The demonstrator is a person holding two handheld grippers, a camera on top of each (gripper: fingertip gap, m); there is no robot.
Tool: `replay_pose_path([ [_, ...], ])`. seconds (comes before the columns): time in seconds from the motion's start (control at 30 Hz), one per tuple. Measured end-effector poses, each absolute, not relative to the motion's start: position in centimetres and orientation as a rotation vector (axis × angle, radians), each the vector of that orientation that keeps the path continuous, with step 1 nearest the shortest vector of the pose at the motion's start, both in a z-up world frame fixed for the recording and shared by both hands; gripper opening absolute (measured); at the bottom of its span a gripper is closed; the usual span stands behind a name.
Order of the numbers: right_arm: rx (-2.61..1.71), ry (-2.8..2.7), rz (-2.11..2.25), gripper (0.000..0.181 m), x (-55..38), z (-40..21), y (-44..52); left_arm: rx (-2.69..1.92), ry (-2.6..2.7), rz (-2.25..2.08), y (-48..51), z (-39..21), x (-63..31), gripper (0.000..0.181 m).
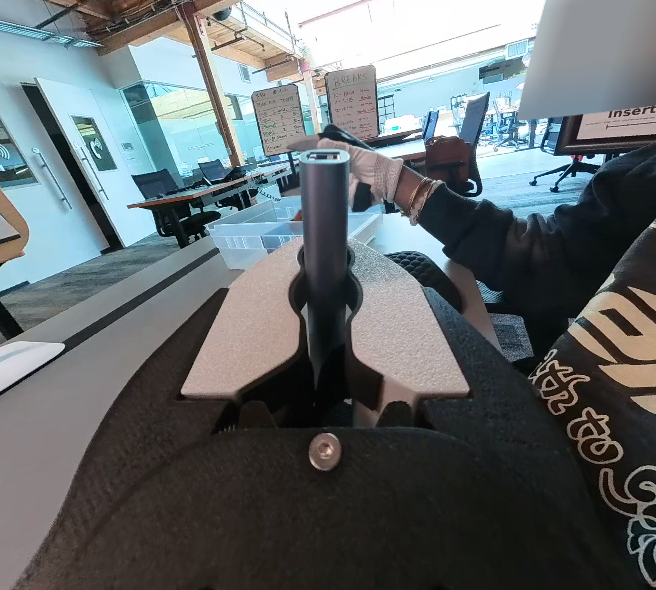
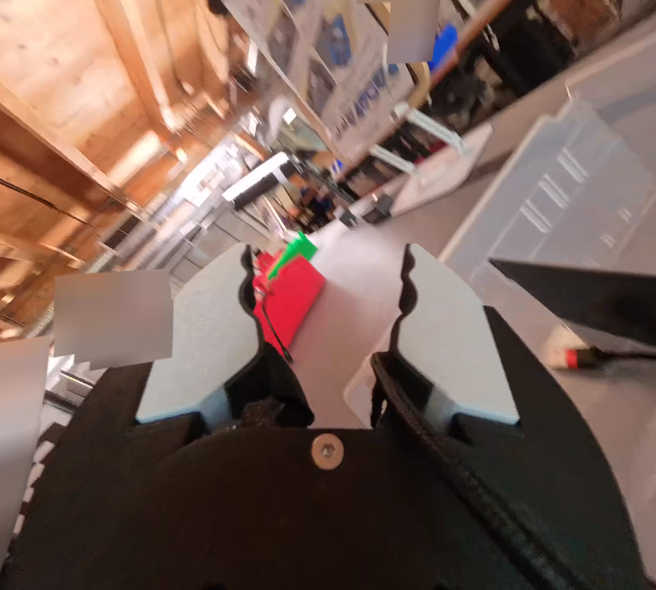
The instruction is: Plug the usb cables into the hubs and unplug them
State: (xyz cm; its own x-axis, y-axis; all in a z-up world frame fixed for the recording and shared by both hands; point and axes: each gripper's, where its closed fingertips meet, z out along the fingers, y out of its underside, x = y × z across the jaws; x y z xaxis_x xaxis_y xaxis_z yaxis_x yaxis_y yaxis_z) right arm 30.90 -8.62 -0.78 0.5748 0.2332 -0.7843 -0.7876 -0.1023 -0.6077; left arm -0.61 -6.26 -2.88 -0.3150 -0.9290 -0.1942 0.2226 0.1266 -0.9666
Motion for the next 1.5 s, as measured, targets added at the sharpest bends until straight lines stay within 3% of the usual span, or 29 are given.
replay_pose_path([
  [0.07, -1.628, 0.509, 0.847, 0.090, 30.5, -3.2, -8.4, -0.759, 1.366, -1.413, -6.2, -2.9, -0.6, 0.017],
  [0.2, -2.019, 0.495, 0.625, 0.090, 29.9, -7.9, -9.6, -0.758, 1.366, -1.409, -6.2, -2.9, -0.6, 0.017],
  [0.63, -2.637, 0.528, 0.249, 0.062, 30.5, -13.7, -16.1, -0.756, 1.366, -1.396, -6.2, -2.9, -0.6, 0.016],
  [0.93, -3.001, 0.395, 0.090, 0.061, 31.5, -12.4, -19.1, -0.761, 1.340, -1.428, -5.9, -2.5, -0.6, 0.016],
  [1.3, -3.588, -0.027, 0.248, 0.060, 32.8, -11.8, -20.9, -0.769, 1.369, -1.418, -6.1, -3.0, -0.3, 0.016],
  [1.5, -3.742, -0.107, 0.019, 0.059, 34.0, -9.8, -22.8, -0.772, 1.369, -1.420, -6.1, -3.1, -0.3, 0.016],
])
